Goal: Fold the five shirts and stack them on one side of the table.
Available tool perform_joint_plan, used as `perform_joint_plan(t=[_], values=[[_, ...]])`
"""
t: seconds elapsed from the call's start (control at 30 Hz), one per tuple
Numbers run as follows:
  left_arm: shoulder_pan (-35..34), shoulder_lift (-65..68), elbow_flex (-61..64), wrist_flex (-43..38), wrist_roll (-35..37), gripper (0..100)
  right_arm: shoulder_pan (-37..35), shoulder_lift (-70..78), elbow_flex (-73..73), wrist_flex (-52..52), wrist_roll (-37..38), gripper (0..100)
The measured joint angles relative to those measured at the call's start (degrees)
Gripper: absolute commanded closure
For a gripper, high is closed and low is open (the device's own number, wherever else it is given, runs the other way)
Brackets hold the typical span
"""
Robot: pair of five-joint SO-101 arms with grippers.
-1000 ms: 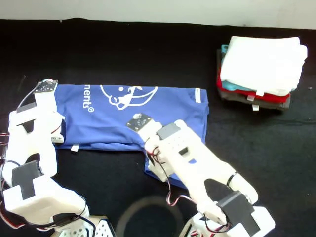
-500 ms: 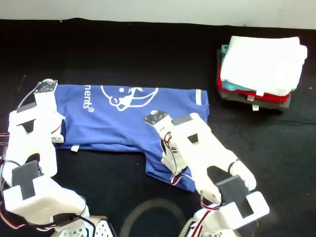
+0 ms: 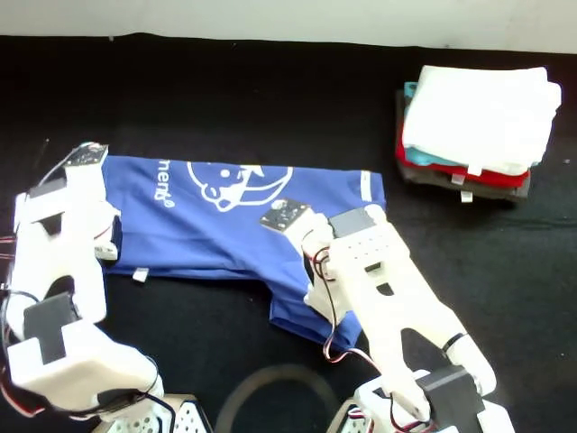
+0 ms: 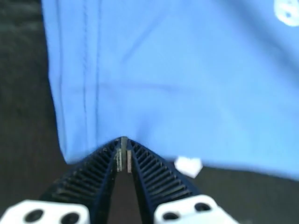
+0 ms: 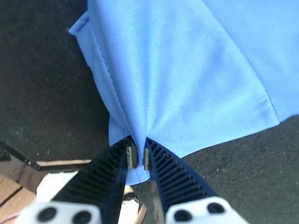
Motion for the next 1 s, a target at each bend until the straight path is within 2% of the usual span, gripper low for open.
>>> perform_joint_plan(t=[0.13,0.23,0.33,0.47,0.6,0.73,1.0], values=[[0.9,-4.9,-3.0,7.0,0.0,99,0.0,0.3,0.0,0.1,0.0,98.8],[1.3,-5.5,-2.7,8.1,0.0,99,0.0,1.8,0.0,0.1,0.0,94.0],[1.3,-4.6,-1.1,6.0,0.0,99,0.0,3.4,0.1,0.2,0.0,85.9],[1.3,-0.8,2.0,0.2,0.0,99,-0.7,2.8,0.3,1.8,0.0,85.1],[1.3,3.7,2.7,-3.7,0.0,99,-7.1,-1.6,1.2,2.5,0.0,83.4],[1.5,6.3,2.5,-5.0,0.0,99,-11.2,-2.3,5.2,0.5,0.0,72.4],[1.5,7.5,2.0,-5.0,0.1,99,-14.6,1.7,8.7,-6.5,-3.5,71.4]])
